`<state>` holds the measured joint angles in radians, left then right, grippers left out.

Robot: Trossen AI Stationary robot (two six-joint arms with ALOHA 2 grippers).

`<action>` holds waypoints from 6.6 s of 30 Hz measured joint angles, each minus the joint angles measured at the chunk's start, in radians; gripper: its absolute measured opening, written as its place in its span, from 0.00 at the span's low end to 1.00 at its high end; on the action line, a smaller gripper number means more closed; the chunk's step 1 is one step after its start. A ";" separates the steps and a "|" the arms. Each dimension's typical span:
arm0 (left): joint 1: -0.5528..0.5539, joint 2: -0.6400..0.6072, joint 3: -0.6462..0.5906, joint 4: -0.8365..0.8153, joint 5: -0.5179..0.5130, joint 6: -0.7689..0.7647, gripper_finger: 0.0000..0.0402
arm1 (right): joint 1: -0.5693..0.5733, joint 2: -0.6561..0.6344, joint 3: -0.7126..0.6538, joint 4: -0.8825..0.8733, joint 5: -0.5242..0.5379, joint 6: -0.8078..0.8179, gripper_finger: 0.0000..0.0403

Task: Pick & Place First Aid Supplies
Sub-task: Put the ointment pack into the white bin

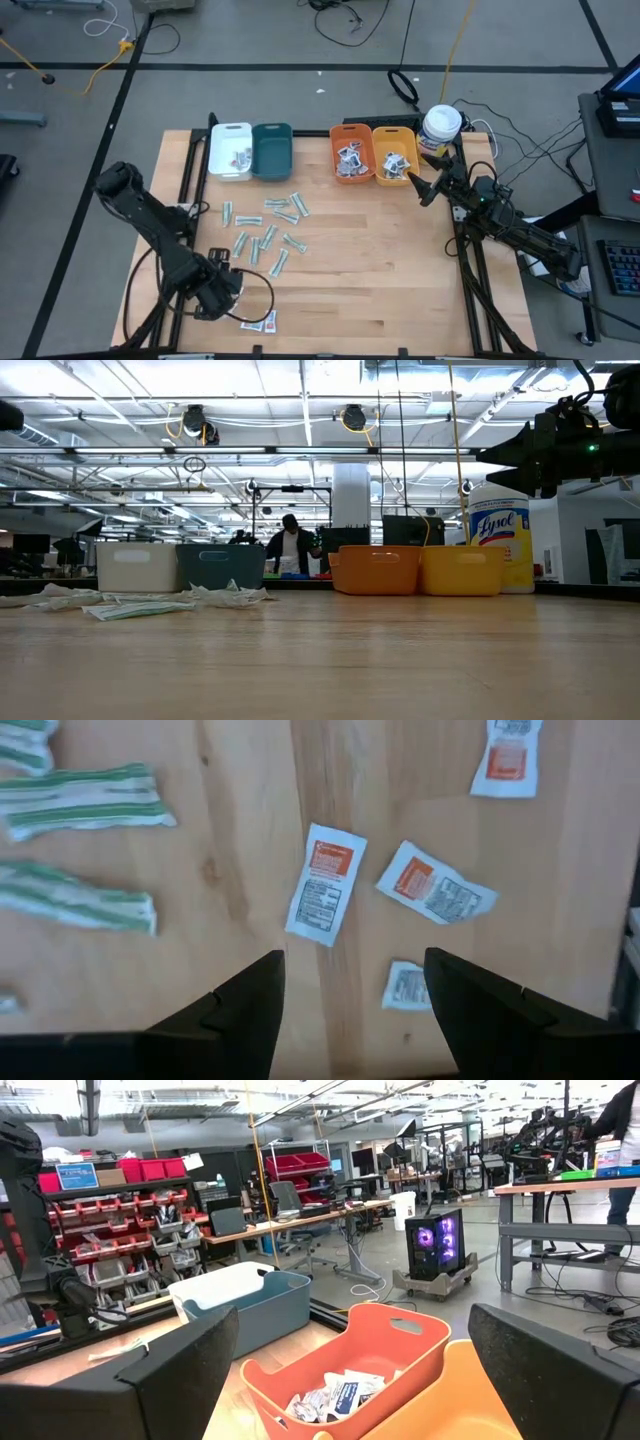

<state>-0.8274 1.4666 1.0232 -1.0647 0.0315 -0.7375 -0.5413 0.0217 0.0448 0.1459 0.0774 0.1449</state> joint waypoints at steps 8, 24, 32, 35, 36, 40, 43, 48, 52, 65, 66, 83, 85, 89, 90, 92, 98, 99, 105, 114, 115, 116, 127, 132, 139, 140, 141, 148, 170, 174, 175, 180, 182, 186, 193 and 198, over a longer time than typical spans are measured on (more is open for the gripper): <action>0.000 0.083 -0.112 0.161 0.008 0.094 0.61 | 0.000 0.000 0.000 0.000 0.000 0.000 0.97; -0.003 0.203 -0.141 0.249 0.023 0.228 0.53 | 0.000 0.000 0.000 0.000 0.000 0.000 0.97; -0.002 0.203 -0.140 0.257 0.036 0.196 0.19 | 0.000 0.000 0.000 0.000 0.000 0.000 0.97; -0.001 0.203 -0.140 0.258 0.034 0.178 0.08 | 0.000 0.000 0.000 0.000 0.000 0.000 0.97; 0.002 0.203 -0.140 0.258 0.035 0.178 0.05 | 0.000 0.000 0.000 0.000 0.000 0.000 0.97; 0.009 0.203 -0.140 0.257 0.037 0.168 0.02 | 0.000 0.000 0.000 0.000 0.000 0.000 0.97; 0.011 0.203 -0.140 0.258 0.045 0.154 0.01 | 0.000 0.000 0.000 0.000 0.000 0.000 0.97; 0.023 0.141 -0.141 0.279 0.055 0.075 0.00 | 0.000 0.000 0.000 0.000 0.000 0.000 0.97; 0.032 0.029 -0.138 0.265 0.041 -0.024 0.00 | 0.000 0.000 0.000 0.000 0.000 0.000 0.97; 0.072 -0.242 -0.138 0.182 0.051 -0.296 0.00 | 0.000 0.000 0.000 0.000 0.000 0.000 0.97; 0.079 -0.257 -0.138 0.180 0.051 -0.304 0.00 | 0.000 0.000 0.000 0.000 0.000 0.000 0.97; 0.726 -0.299 -0.138 0.178 0.095 -0.210 0.00 | 0.000 0.000 0.000 0.000 0.000 0.000 0.97; 0.832 -0.298 -0.138 0.178 0.068 -0.184 0.00 | 0.000 0.000 0.000 0.000 0.000 0.000 0.97; 1.043 -0.298 -0.138 0.179 0.021 -0.142 0.00 | 0.000 0.000 0.000 0.000 0.000 0.000 0.97; 1.093 -0.298 -0.138 0.179 0.012 -0.131 0.00 | 0.000 0.000 0.000 0.000 0.000 0.000 0.97; 1.189 -0.298 -0.138 0.183 -0.004 -0.102 0.00 | 0.000 0.000 0.000 0.000 0.000 0.000 0.97; 1.454 -0.298 -0.137 0.200 -0.008 -0.049 0.00 | 0.000 0.000 0.000 0.000 0.000 0.000 0.97; 1.493 -0.298 -0.137 0.200 -0.009 -0.044 0.00 | 0.000 0.000 0.000 0.000 0.000 0.000 0.97; 1.695 -0.298 -0.137 0.200 -0.009 0.009 0.00 | 0.000 0.000 0.000 0.000 0.000 0.000 0.97; 1.800 -0.240 -0.137 0.200 -0.008 0.021 0.00 | 0.000 0.000 0.000 0.000 0.000 0.000 0.97; 1.804 -0.216 -0.137 0.199 -0.008 0.021 0.00 | 0.000 0.000 0.000 0.000 0.000 0.000 0.97; 1.808 -0.193 -0.137 0.200 -0.007 0.021 0.00 | 0.000 0.000 0.000 0.000 0.000 0.000 0.97; 1.822 0.027 -0.137 0.237 0.005 0.016 0.00 | 0.000 0.000 0.000 0.000 0.000 0.000 0.97; 1.822 0.035 -0.137 0.294 0.049 0.010 0.04 | 0.000 0.000 0.000 0.000 0.000 0.000 0.97; 1.822 0.034 -0.137 0.292 0.028 0.049 0.24 | 0.000 0.000 0.000 0.000 0.000 0.000 0.97; 1.822 0.034 -0.137 0.292 0.028 0.051 0.28 | 0.000 0.000 0.000 0.000 0.000 0.000 0.97; 1.823 0.034 -0.137 0.293 0.029 0.053 0.33 | 0.000 0.000 0.000 0.000 0.000 0.000 0.97; 1.849 0.003 -0.053 0.167 0.019 0.062 0.56 | 0.000 0.000 0.000 0.000 0.000 0.000 0.97; 1.480 -0.062 0.091 -0.166 -0.007 0.101 0.60 | 0.000 0.000 0.000 0.000 0.000 0.000 0.97; 1.288 -0.062 0.091 -0.161 -0.006 0.044 0.60 | 0.000 0.000 0.000 0.000 0.000 0.000 0.97; 1.237 -0.062 0.091 -0.163 -0.005 0.024 0.60 | 0.000 0.000 0.000 0.000 0.000 0.000 0.97; 0.999 -0.062 0.091 -0.163 0.005 -0.119 0.60 | 0.000 0.000 0.000 0.000 0.000 0.000 0.97; 0.905 -0.062 0.091 -0.162 0.008 -0.190 0.60 | 0.000 0.000 0.000 0.000 0.000 0.000 0.97; 0.729 -0.062 0.091 -0.162 0.022 -0.350 0.60 | 0.000 0.000 0.000 0.000 0.000 0.000 0.97; 0.442 -0.062 0.090 -0.154 0.033 -0.657 0.60 | 0.000 0.000 0.000 0.000 0.000 0.000 0.97; 0.292 -0.062 0.090 -0.139 0.077 -0.854 0.60 | 0.000 0.000 0.000 0.000 0.000 0.000 0.97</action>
<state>-0.5358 1.4044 1.1137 -1.2033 0.1082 -1.5915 -0.5414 0.0218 0.0452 0.1459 0.0775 0.1449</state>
